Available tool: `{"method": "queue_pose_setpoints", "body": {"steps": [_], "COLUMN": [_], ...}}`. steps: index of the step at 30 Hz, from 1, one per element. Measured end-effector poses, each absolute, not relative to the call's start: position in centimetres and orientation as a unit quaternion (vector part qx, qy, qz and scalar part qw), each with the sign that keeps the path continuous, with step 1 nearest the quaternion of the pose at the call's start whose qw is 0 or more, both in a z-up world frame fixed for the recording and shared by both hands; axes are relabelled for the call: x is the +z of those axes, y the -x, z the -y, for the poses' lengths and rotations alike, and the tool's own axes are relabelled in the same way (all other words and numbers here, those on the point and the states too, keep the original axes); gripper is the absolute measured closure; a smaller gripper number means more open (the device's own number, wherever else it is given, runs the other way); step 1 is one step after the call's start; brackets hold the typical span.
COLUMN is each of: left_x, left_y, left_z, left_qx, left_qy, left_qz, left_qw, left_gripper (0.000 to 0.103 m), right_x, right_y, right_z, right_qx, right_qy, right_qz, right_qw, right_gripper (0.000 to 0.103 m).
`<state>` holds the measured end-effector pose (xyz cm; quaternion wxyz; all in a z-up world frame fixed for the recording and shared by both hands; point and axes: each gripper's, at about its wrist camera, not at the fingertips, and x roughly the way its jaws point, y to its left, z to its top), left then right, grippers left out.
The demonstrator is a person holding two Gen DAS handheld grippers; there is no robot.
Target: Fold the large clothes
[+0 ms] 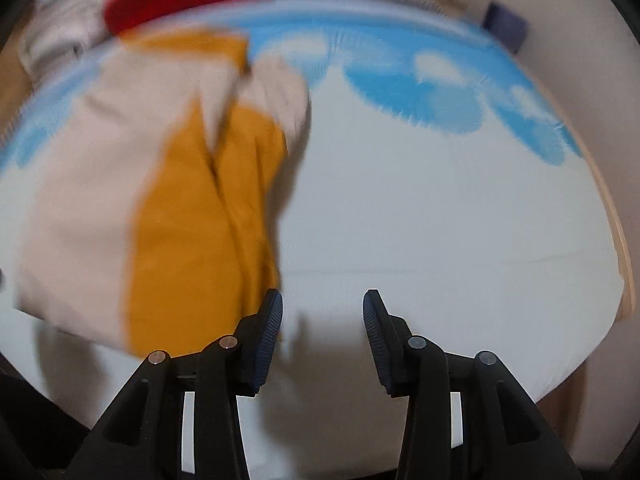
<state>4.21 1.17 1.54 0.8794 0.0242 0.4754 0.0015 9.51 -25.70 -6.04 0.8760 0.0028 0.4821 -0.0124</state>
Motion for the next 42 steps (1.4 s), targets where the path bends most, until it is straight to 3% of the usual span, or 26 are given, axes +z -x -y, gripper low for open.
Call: {"method": "queue_pose_setpoints", "body": {"steps": [1,5,6,14,42], "left_x": [2.3,4.2,4.5,4.8,2.2], "left_y": [-3.1,1.7,2.8,5.6,2.2], "left_z": [-0.8,0.3,0.5,2.6,1.9], "left_qx": [0.0,-0.014,-0.018,-0.027,-0.001], "left_qy": [-0.028,-0.018,-0.008,-0.013,0.019], "left_qz": [-0.458,-0.419,-0.416,-0.4,-0.428], "left_qw": [0.888,0.908,0.909,0.916,0.904], "left_gripper": [0.015,0.01,0.01,0.009,0.004], "right_x": [-4.6,0.7,1.6,4.7,0.9], "right_y": [-7.7,-0.4,1.0,7.7,3.6], "right_z": [25.7,24.9,24.7,23.1,19.8], "right_qx": [-0.008,0.003,0.003,-0.013,0.022], "right_qy": [-0.012,-0.018,-0.016,-0.008,0.007], "right_qz": [-0.45,-0.341,-0.323,-0.274,-0.324], "right_qw": [0.893,0.94,0.946,0.962,0.946], "right_gripper": [0.057,0.022,0.02,0.016,0.016]}}
